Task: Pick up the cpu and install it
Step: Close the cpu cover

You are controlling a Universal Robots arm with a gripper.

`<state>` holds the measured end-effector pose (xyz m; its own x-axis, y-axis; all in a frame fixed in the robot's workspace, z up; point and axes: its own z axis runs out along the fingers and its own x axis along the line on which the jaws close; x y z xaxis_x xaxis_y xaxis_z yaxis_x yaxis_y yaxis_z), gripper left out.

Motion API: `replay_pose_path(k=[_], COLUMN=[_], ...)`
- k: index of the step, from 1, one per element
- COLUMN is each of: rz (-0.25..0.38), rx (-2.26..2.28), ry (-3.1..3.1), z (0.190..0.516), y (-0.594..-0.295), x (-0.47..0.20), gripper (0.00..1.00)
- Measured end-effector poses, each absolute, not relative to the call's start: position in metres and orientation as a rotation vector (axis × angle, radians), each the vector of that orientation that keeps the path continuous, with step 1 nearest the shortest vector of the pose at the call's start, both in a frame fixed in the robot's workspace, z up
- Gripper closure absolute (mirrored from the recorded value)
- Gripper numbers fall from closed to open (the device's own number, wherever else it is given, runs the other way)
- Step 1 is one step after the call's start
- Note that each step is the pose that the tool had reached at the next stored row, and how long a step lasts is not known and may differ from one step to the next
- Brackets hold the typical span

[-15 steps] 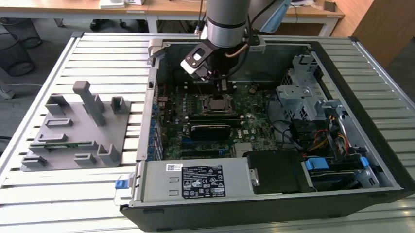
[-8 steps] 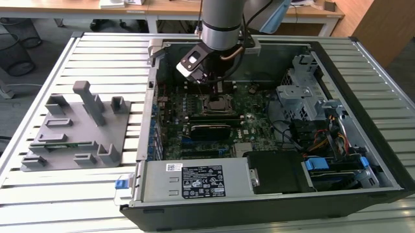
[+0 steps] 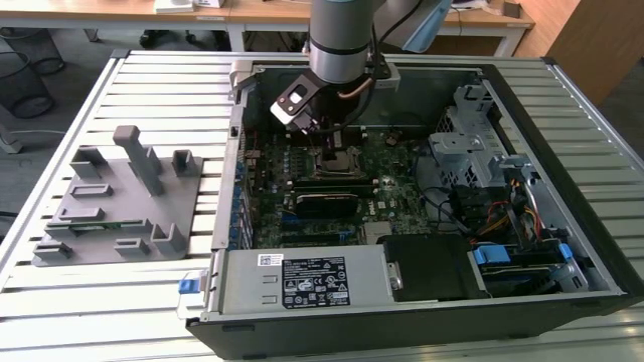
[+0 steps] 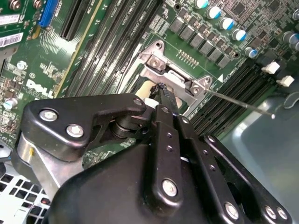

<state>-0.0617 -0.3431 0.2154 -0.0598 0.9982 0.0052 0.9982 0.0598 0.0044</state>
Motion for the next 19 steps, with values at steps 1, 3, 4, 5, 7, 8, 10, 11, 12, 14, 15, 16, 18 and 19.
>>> replay_pose_path(k=[1, 3, 4, 5, 7, 8, 10, 11, 12, 14, 15, 16, 18, 19], rz=[-0.010, -0.010, -0.010, -0.010, -0.009, -0.009, -0.008, -0.008, -0.008, -0.008, -0.007, -0.007, -0.007, -0.007], rx=[-2.153, -2.153, -2.153, -2.153, -2.152, -2.152, -2.152, -2.152, -2.152, -2.152, -2.152, -2.152, -2.152, -2.152], ry=[-2.286, -2.286, -2.286, -2.286, -2.286, -2.286, -2.286, -2.286, -2.285, -2.285, -2.285, -2.285, -2.285, -2.285], z=[0.214, 0.213, 0.212, 0.211, 0.209, 0.208, 0.206, 0.205, 0.204, 0.203, 0.203, 0.202, 0.201, 0.201], y=[-0.343, -0.343, -0.343, -0.343, -0.343, -0.343, -0.343, -0.343, -0.343, -0.343, -0.343, -0.343, -0.343, -0.343], x=[-0.062, -0.063, -0.064, -0.064, -0.065, -0.065, -0.066, -0.066, -0.066, -0.066, -0.066, -0.066, -0.066, -0.066], gripper=[0.89, 0.89, 0.89, 0.89, 0.89, 0.89, 0.89, 0.89, 0.89, 0.89, 0.89, 0.89, 0.89, 0.89])
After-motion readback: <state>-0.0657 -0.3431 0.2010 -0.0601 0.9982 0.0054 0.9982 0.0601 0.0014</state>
